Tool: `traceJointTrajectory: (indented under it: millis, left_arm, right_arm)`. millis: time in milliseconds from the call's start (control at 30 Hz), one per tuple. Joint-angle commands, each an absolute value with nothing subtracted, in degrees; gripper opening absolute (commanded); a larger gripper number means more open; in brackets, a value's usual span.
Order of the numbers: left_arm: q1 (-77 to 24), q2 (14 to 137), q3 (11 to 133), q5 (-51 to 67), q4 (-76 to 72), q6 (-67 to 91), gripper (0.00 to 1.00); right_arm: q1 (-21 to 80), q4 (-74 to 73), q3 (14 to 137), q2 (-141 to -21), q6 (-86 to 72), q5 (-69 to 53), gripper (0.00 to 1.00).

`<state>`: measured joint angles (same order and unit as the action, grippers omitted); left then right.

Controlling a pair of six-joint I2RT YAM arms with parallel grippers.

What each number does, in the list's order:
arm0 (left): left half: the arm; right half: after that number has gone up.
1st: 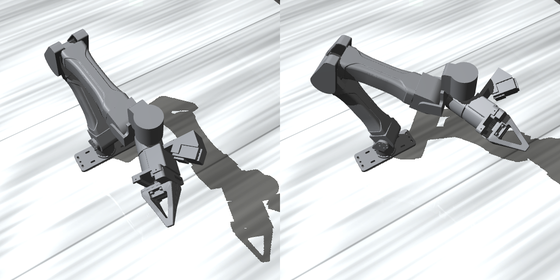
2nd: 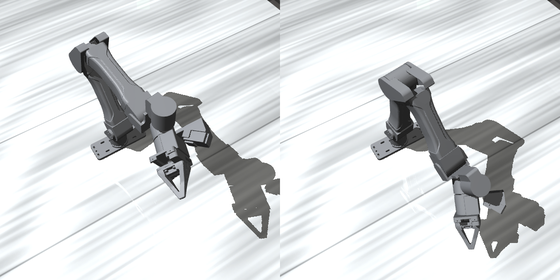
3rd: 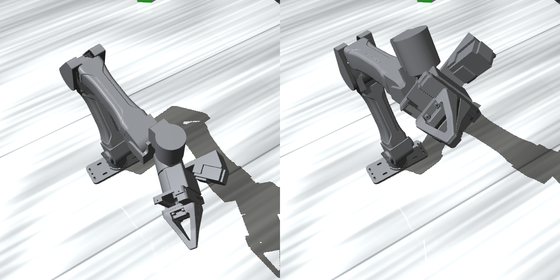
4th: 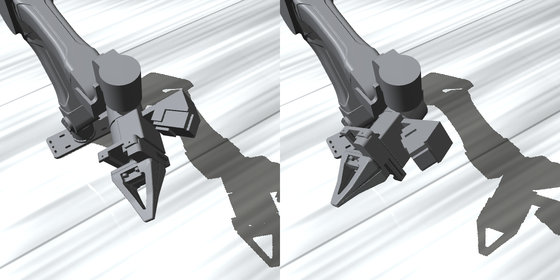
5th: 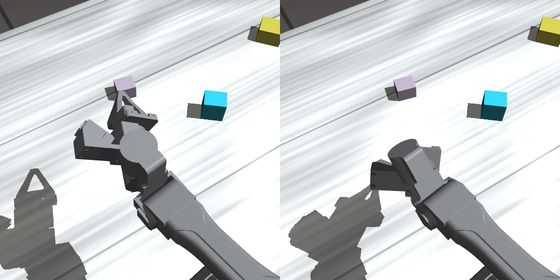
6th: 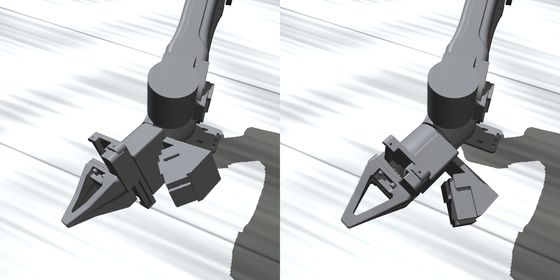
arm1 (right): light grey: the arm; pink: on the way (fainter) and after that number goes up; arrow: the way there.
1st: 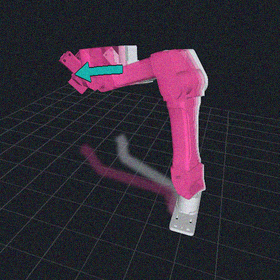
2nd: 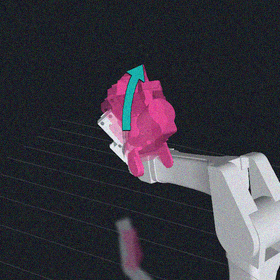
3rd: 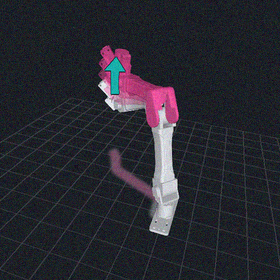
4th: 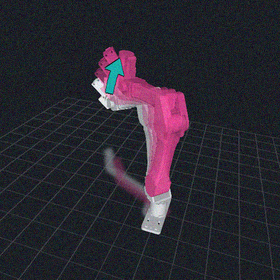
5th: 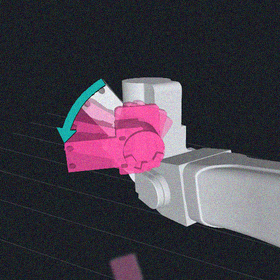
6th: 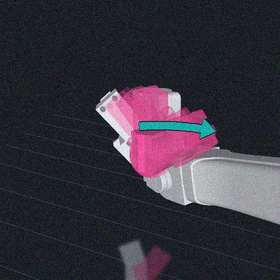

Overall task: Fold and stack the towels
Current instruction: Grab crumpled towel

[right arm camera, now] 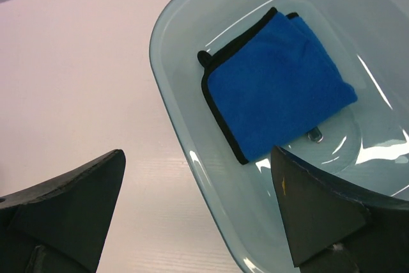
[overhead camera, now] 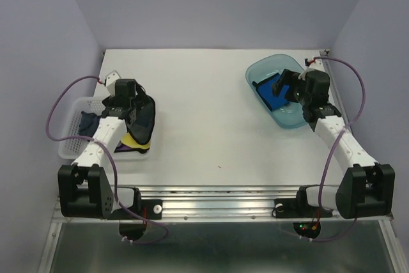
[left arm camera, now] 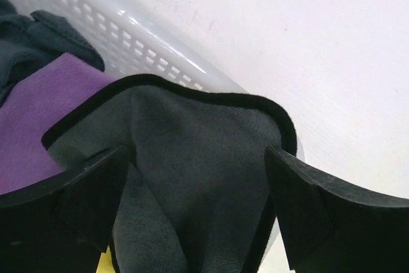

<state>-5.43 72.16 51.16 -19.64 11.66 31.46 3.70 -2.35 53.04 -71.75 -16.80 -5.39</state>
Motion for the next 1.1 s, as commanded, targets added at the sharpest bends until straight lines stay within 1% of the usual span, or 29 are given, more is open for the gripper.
traceJointTrajectory:
  millis: [0, 100, 200, 267, 300, 333, 400, 500, 600, 867, 1067]
  left_arm:
    - [-1.6, 72.8, 51.7, -9.6, 5.4, 24.0, 0.99]
    - [-0.5, 70.6, 49.5, -6.9, 5.5, 25.0, 0.99]
    - [-0.5, 66.5, 45.7, -5.9, 6.2, 30.0, 0.99]
    - [-0.6, 64.6, 43.9, -6.5, 7.4, 33.6, 0.99]
    - [-0.6, 63.0, 43.5, -8.9, 10.4, 39.2, 0.99]
    - [-0.6, 62.1, 41.6, -9.0, 11.9, 41.5, 0.99]
    - [-0.6, 59.2, 39.2, -8.1, 13.5, 44.9, 0.99]
    - [-0.5, 56.4, 37.9, -10.7, 18.3, 47.5, 0.99]
    - [-0.5, 55.9, 37.8, -12.3, 20.6, 48.0, 0.99]
    - [-0.6, 59.8, 37.1, -6.6, 20.5, 47.2, 0.99]
    - [-0.5, 60.9, 35.9, -5.5, 18.2, 48.8, 0.98]
  right_arm:
    - [3.5, 1.8, 51.6, -70.3, -19.5, -8.2, 1.0]
    - [3.5, 2.3, 51.5, -70.8, -19.4, -8.6, 1.0]
    - [3.4, 2.3, 52.0, -72.3, -19.5, -9.1, 1.0]
    - [3.5, 2.1, 52.5, -73.0, -19.6, -9.2, 1.0]
    - [3.4, 2.3, 52.5, -73.3, -19.7, -9.2, 1.0]
    - [3.5, 2.2, 52.6, -73.9, -19.8, -9.2, 1.0]
    - [3.4, 1.8, 52.8, -74.3, -19.8, -9.1, 1.0]
    - [3.5, 1.8, 52.6, -74.4, -20.0, -8.8, 1.0]
    - [3.5, 2.3, 52.1, -74.4, -20.0, -8.5, 1.0]
    - [3.5, 1.1, 52.6, -75.5, -19.8, -6.8, 1.0]
    - [3.5, 1.0, 52.8, -76.2, -19.6, -5.5, 1.0]
